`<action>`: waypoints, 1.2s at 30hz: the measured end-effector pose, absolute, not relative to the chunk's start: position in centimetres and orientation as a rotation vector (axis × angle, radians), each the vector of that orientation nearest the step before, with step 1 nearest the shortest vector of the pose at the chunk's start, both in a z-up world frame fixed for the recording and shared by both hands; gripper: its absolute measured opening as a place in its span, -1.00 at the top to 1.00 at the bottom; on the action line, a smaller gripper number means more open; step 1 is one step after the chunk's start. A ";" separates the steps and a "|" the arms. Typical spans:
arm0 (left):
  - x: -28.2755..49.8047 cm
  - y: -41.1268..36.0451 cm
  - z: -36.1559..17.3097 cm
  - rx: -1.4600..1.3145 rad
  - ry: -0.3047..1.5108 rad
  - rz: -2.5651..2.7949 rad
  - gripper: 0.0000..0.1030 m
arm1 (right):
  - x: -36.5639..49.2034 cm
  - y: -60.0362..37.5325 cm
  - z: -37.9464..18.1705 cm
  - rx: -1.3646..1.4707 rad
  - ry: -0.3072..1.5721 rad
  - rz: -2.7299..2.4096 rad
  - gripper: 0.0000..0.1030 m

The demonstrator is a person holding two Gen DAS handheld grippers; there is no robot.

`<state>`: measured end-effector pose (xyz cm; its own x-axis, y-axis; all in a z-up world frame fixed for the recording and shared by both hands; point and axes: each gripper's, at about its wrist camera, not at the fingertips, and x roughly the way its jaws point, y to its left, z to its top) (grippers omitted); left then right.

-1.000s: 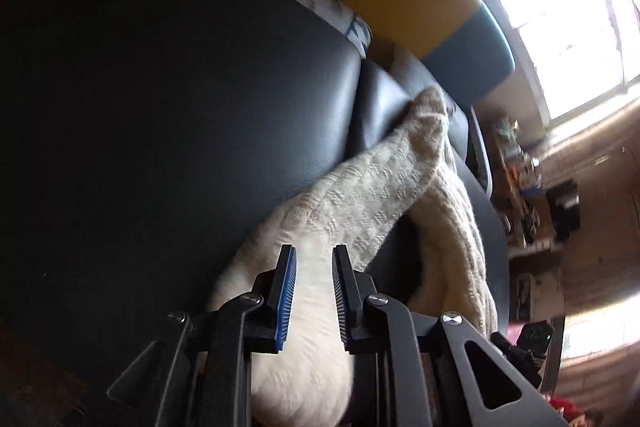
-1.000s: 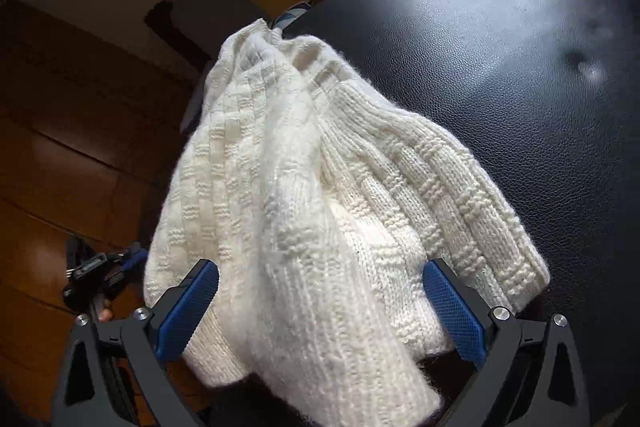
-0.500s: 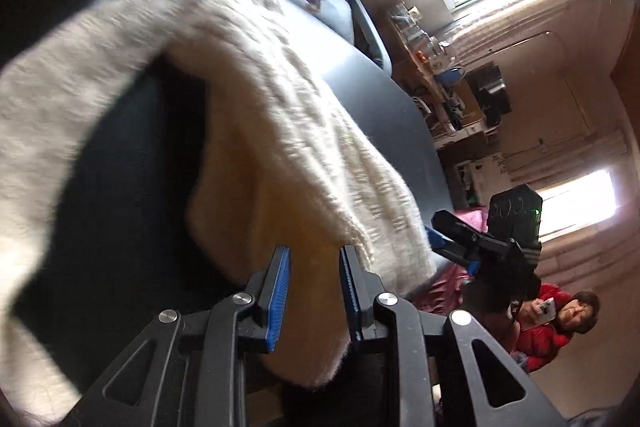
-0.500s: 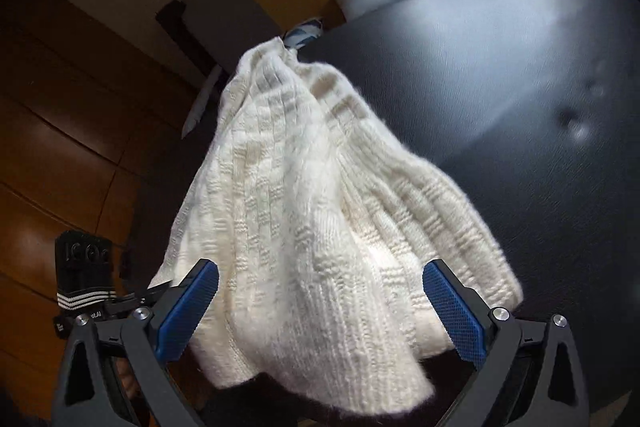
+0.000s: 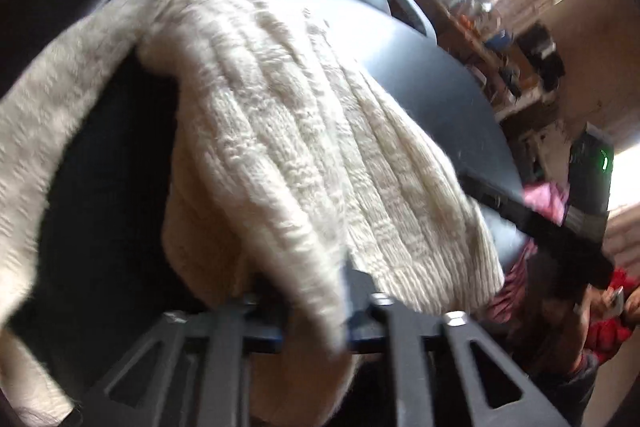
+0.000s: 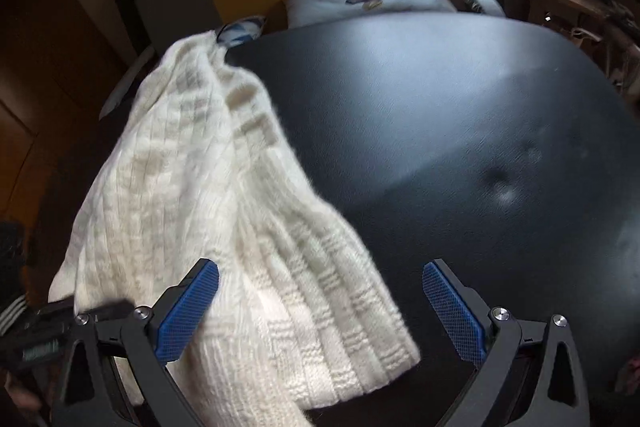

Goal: Fold clothes

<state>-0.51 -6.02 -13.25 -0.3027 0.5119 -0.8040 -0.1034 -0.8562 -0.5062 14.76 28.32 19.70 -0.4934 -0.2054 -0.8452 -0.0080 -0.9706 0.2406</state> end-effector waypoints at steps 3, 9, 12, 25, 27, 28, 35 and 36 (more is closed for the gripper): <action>-0.2 -9.6 -11.9 -1.445 -0.691 2.205 0.88 | 16.1 27.5 19.5 1.521 -0.352 -2.552 -1.00; 0.9 -18.7 -9.3 -1.293 -0.916 2.324 0.89 | 19.0 23.8 23.1 1.477 -0.479 -2.541 -1.00; 1.7 -20.4 -11.4 -1.371 -0.929 2.375 0.89 | 19.8 20.2 24.1 1.578 -0.284 -2.584 -1.00; -0.3 -15.4 -15.0 -1.518 -0.854 2.377 0.87 | 23.1 7.1 29.1 1.679 0.022 -2.646 -1.00; -1.2 -13.6 -15.1 -1.504 -0.800 2.354 0.86 | 24.2 5.8 30.4 1.711 0.053 -2.682 -1.00; -1.2 -12.8 -14.8 -1.505 -0.778 2.351 0.85 | 24.6 4.5 29.8 1.731 0.052 -2.703 -1.00; -1.6 -10.5 -14.8 -1.499 -0.809 2.275 0.75 | 25.7 -0.3 36.5 1.521 -0.113 -2.775 -1.00; -1.3 -11.2 -14.6 -1.496 -0.821 2.298 0.73 | 25.5 1.1 36.3 1.468 -0.152 -2.735 -1.00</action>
<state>-1.34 -11.18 -14.58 -0.4258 0.5152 -0.7438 0.0729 -0.7998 -0.5958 25.48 1.13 36.29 -0.5534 -0.0759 -0.8295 -0.0166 -0.9946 0.1020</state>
